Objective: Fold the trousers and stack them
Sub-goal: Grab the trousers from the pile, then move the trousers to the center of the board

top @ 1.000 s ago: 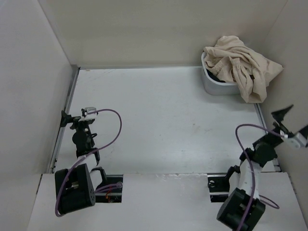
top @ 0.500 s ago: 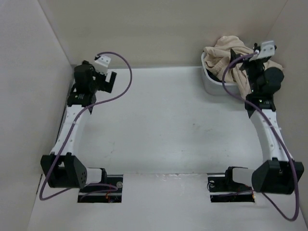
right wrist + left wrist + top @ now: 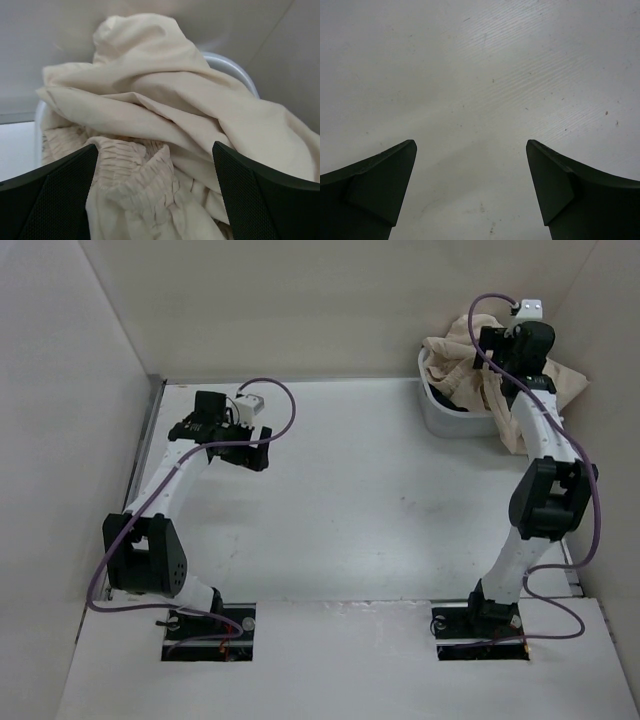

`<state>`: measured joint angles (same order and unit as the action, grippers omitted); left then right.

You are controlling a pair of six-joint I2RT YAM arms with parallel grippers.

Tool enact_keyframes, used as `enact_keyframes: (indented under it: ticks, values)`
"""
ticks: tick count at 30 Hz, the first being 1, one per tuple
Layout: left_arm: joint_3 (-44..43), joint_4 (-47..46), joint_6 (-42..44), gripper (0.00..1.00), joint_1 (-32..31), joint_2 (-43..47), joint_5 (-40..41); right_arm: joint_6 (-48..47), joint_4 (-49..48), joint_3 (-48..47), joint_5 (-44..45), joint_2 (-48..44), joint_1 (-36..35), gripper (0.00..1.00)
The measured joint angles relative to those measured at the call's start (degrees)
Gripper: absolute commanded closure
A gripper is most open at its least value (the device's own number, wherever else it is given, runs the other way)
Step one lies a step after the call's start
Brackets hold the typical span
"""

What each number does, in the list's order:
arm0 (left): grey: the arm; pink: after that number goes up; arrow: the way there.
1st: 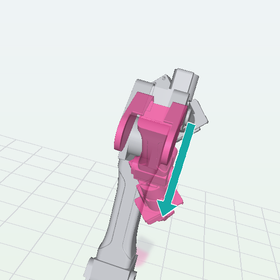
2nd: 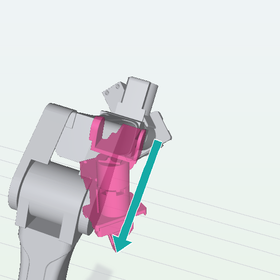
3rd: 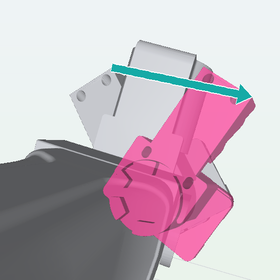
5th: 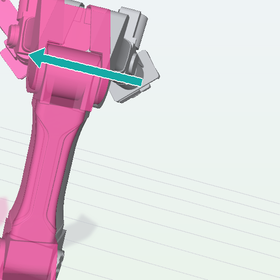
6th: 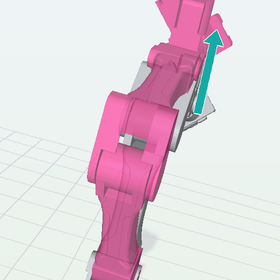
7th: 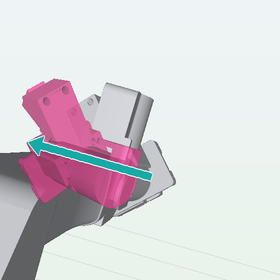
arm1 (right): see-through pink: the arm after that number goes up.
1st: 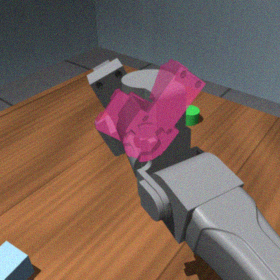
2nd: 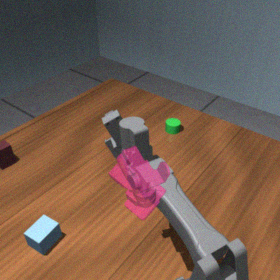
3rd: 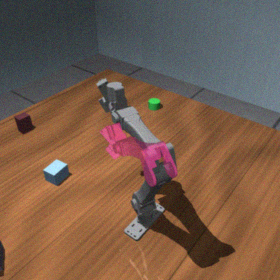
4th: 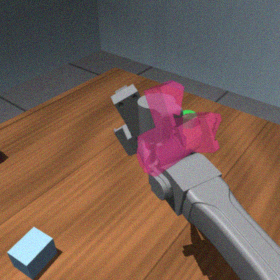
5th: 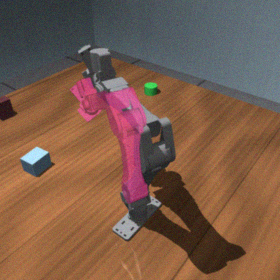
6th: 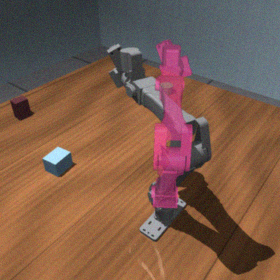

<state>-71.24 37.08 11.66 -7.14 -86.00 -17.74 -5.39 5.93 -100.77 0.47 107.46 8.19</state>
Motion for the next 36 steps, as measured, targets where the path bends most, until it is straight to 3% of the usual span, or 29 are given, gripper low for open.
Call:
enact_keyframes:
  ticks: [7, 9, 11, 14, 15, 22, 26, 31, 36]
  values:
    - [0.0, 0.48, -0.59, 0.05, 0.98, -1.16, 0.37, -0.68, 5.03, -2.62, 4.31, 6.05, 0.0, 0.02]
    - [0.0, 0.48, -0.59, 0.05, 1.38, -1.18, 0.42, -0.81, 5.68, -2.51, 4.79, 6.05, -0.02, 0.22]
    - [0.0, 0.48, -0.59, 0.05, 1.75, -1.33, 0.57, -0.92, 5.7, -2.51, 5.2, 6.05, -0.02, 0.56]
    - [0.0, 0.48, -0.59, 0.05, 1.99, -1.68, 0.9, -1.27, 6.45, -2.51, 6.03, 6.05, -0.02, 0.96]
    - [0.0, 0.5, -0.57, 0.05, 2.01, -1.79, 1.05, -0.96, 6.69, -2.51, 6.45, 6.05, -0.02, 1.0]
    - [0.0, 0.33, -0.57, 0.06, 2.36, -1.75, 1.33, -0.83, 8.96, -2.56, 7.26, 3.98, -0.81, 1.0]
    - [1.03, -1.38, -0.59, 0.06, 3.45, -0.42, 1.62, -0.81, 12.07, -6.91, 8.02, 1.84, -4.83, 1.0]
    - [5.22, -6.38, -4.15, 0.06, 8.63, 5.81, 2.19, -2.56, 13.77, -25.53, 9.77, 1.84, -28.74, 1.0]
    - [6.29, -10.43, -8.44, 0.05, 17.38, 9.49, 2.45, -6.03, 9.35, -38.18, 5.68, 2.49, -56.06, 1.0]
